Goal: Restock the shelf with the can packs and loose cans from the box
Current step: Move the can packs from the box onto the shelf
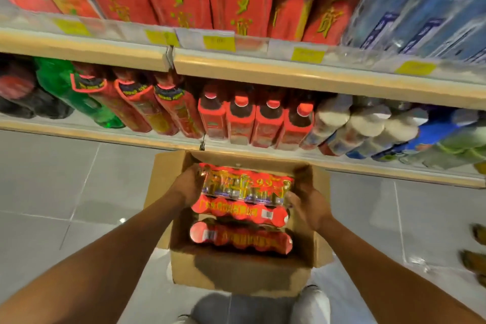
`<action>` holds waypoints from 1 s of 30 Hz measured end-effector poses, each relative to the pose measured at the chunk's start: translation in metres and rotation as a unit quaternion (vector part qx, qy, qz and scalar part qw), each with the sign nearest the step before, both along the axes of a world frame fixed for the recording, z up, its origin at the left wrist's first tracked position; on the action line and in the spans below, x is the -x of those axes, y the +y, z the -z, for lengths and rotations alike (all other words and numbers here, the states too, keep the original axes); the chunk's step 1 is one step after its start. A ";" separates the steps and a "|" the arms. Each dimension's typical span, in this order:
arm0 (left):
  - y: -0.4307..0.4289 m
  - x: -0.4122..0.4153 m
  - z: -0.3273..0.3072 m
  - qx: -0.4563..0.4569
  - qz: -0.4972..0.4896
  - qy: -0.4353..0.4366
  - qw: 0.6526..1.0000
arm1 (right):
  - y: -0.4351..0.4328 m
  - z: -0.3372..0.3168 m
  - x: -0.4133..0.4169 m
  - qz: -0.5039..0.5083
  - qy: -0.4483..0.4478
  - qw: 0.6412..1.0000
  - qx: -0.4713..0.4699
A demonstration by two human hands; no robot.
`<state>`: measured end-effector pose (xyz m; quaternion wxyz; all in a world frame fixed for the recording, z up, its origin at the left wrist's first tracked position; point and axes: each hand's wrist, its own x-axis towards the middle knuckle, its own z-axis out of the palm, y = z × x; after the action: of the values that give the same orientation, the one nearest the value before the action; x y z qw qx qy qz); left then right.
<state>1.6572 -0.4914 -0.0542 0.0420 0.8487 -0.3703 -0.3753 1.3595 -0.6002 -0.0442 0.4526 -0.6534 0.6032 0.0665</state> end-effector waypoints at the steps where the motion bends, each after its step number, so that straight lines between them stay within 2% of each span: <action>1: -0.002 0.000 0.014 -0.004 -0.024 0.008 1.000 | -0.003 0.014 -0.002 0.002 0.003 1.000 0.005; 6: -0.015 -0.011 0.071 -0.001 -0.122 0.044 0.992 | -0.022 0.082 -0.008 0.013 0.054 0.998 -0.020; 8: -0.019 -0.014 0.085 -0.016 -0.132 0.056 0.990 | -0.027 0.101 -0.009 0.023 0.062 0.997 -0.030; 10: -0.020 -0.016 0.098 -0.026 -0.132 0.068 0.989 | -0.029 0.108 -0.012 0.049 0.034 0.997 -0.049; 14: -0.018 -0.014 0.107 0.010 -0.207 0.109 0.972 | -0.032 0.111 -0.012 0.095 -0.021 0.992 -0.086; 24: -0.008 -0.011 0.085 0.029 -0.245 0.151 0.957 | -0.029 0.108 -0.006 0.130 -0.037 0.985 -0.111; 30: 0.010 -0.005 0.051 0.036 -0.250 0.151 0.956 | -0.018 0.074 -0.004 0.126 -0.062 0.984 -0.112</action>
<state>1.6620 -0.4810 -0.1051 0.2207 0.8455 -0.1489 -0.4629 1.3639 -0.6186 -0.1184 0.5644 -0.5205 0.6397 0.0353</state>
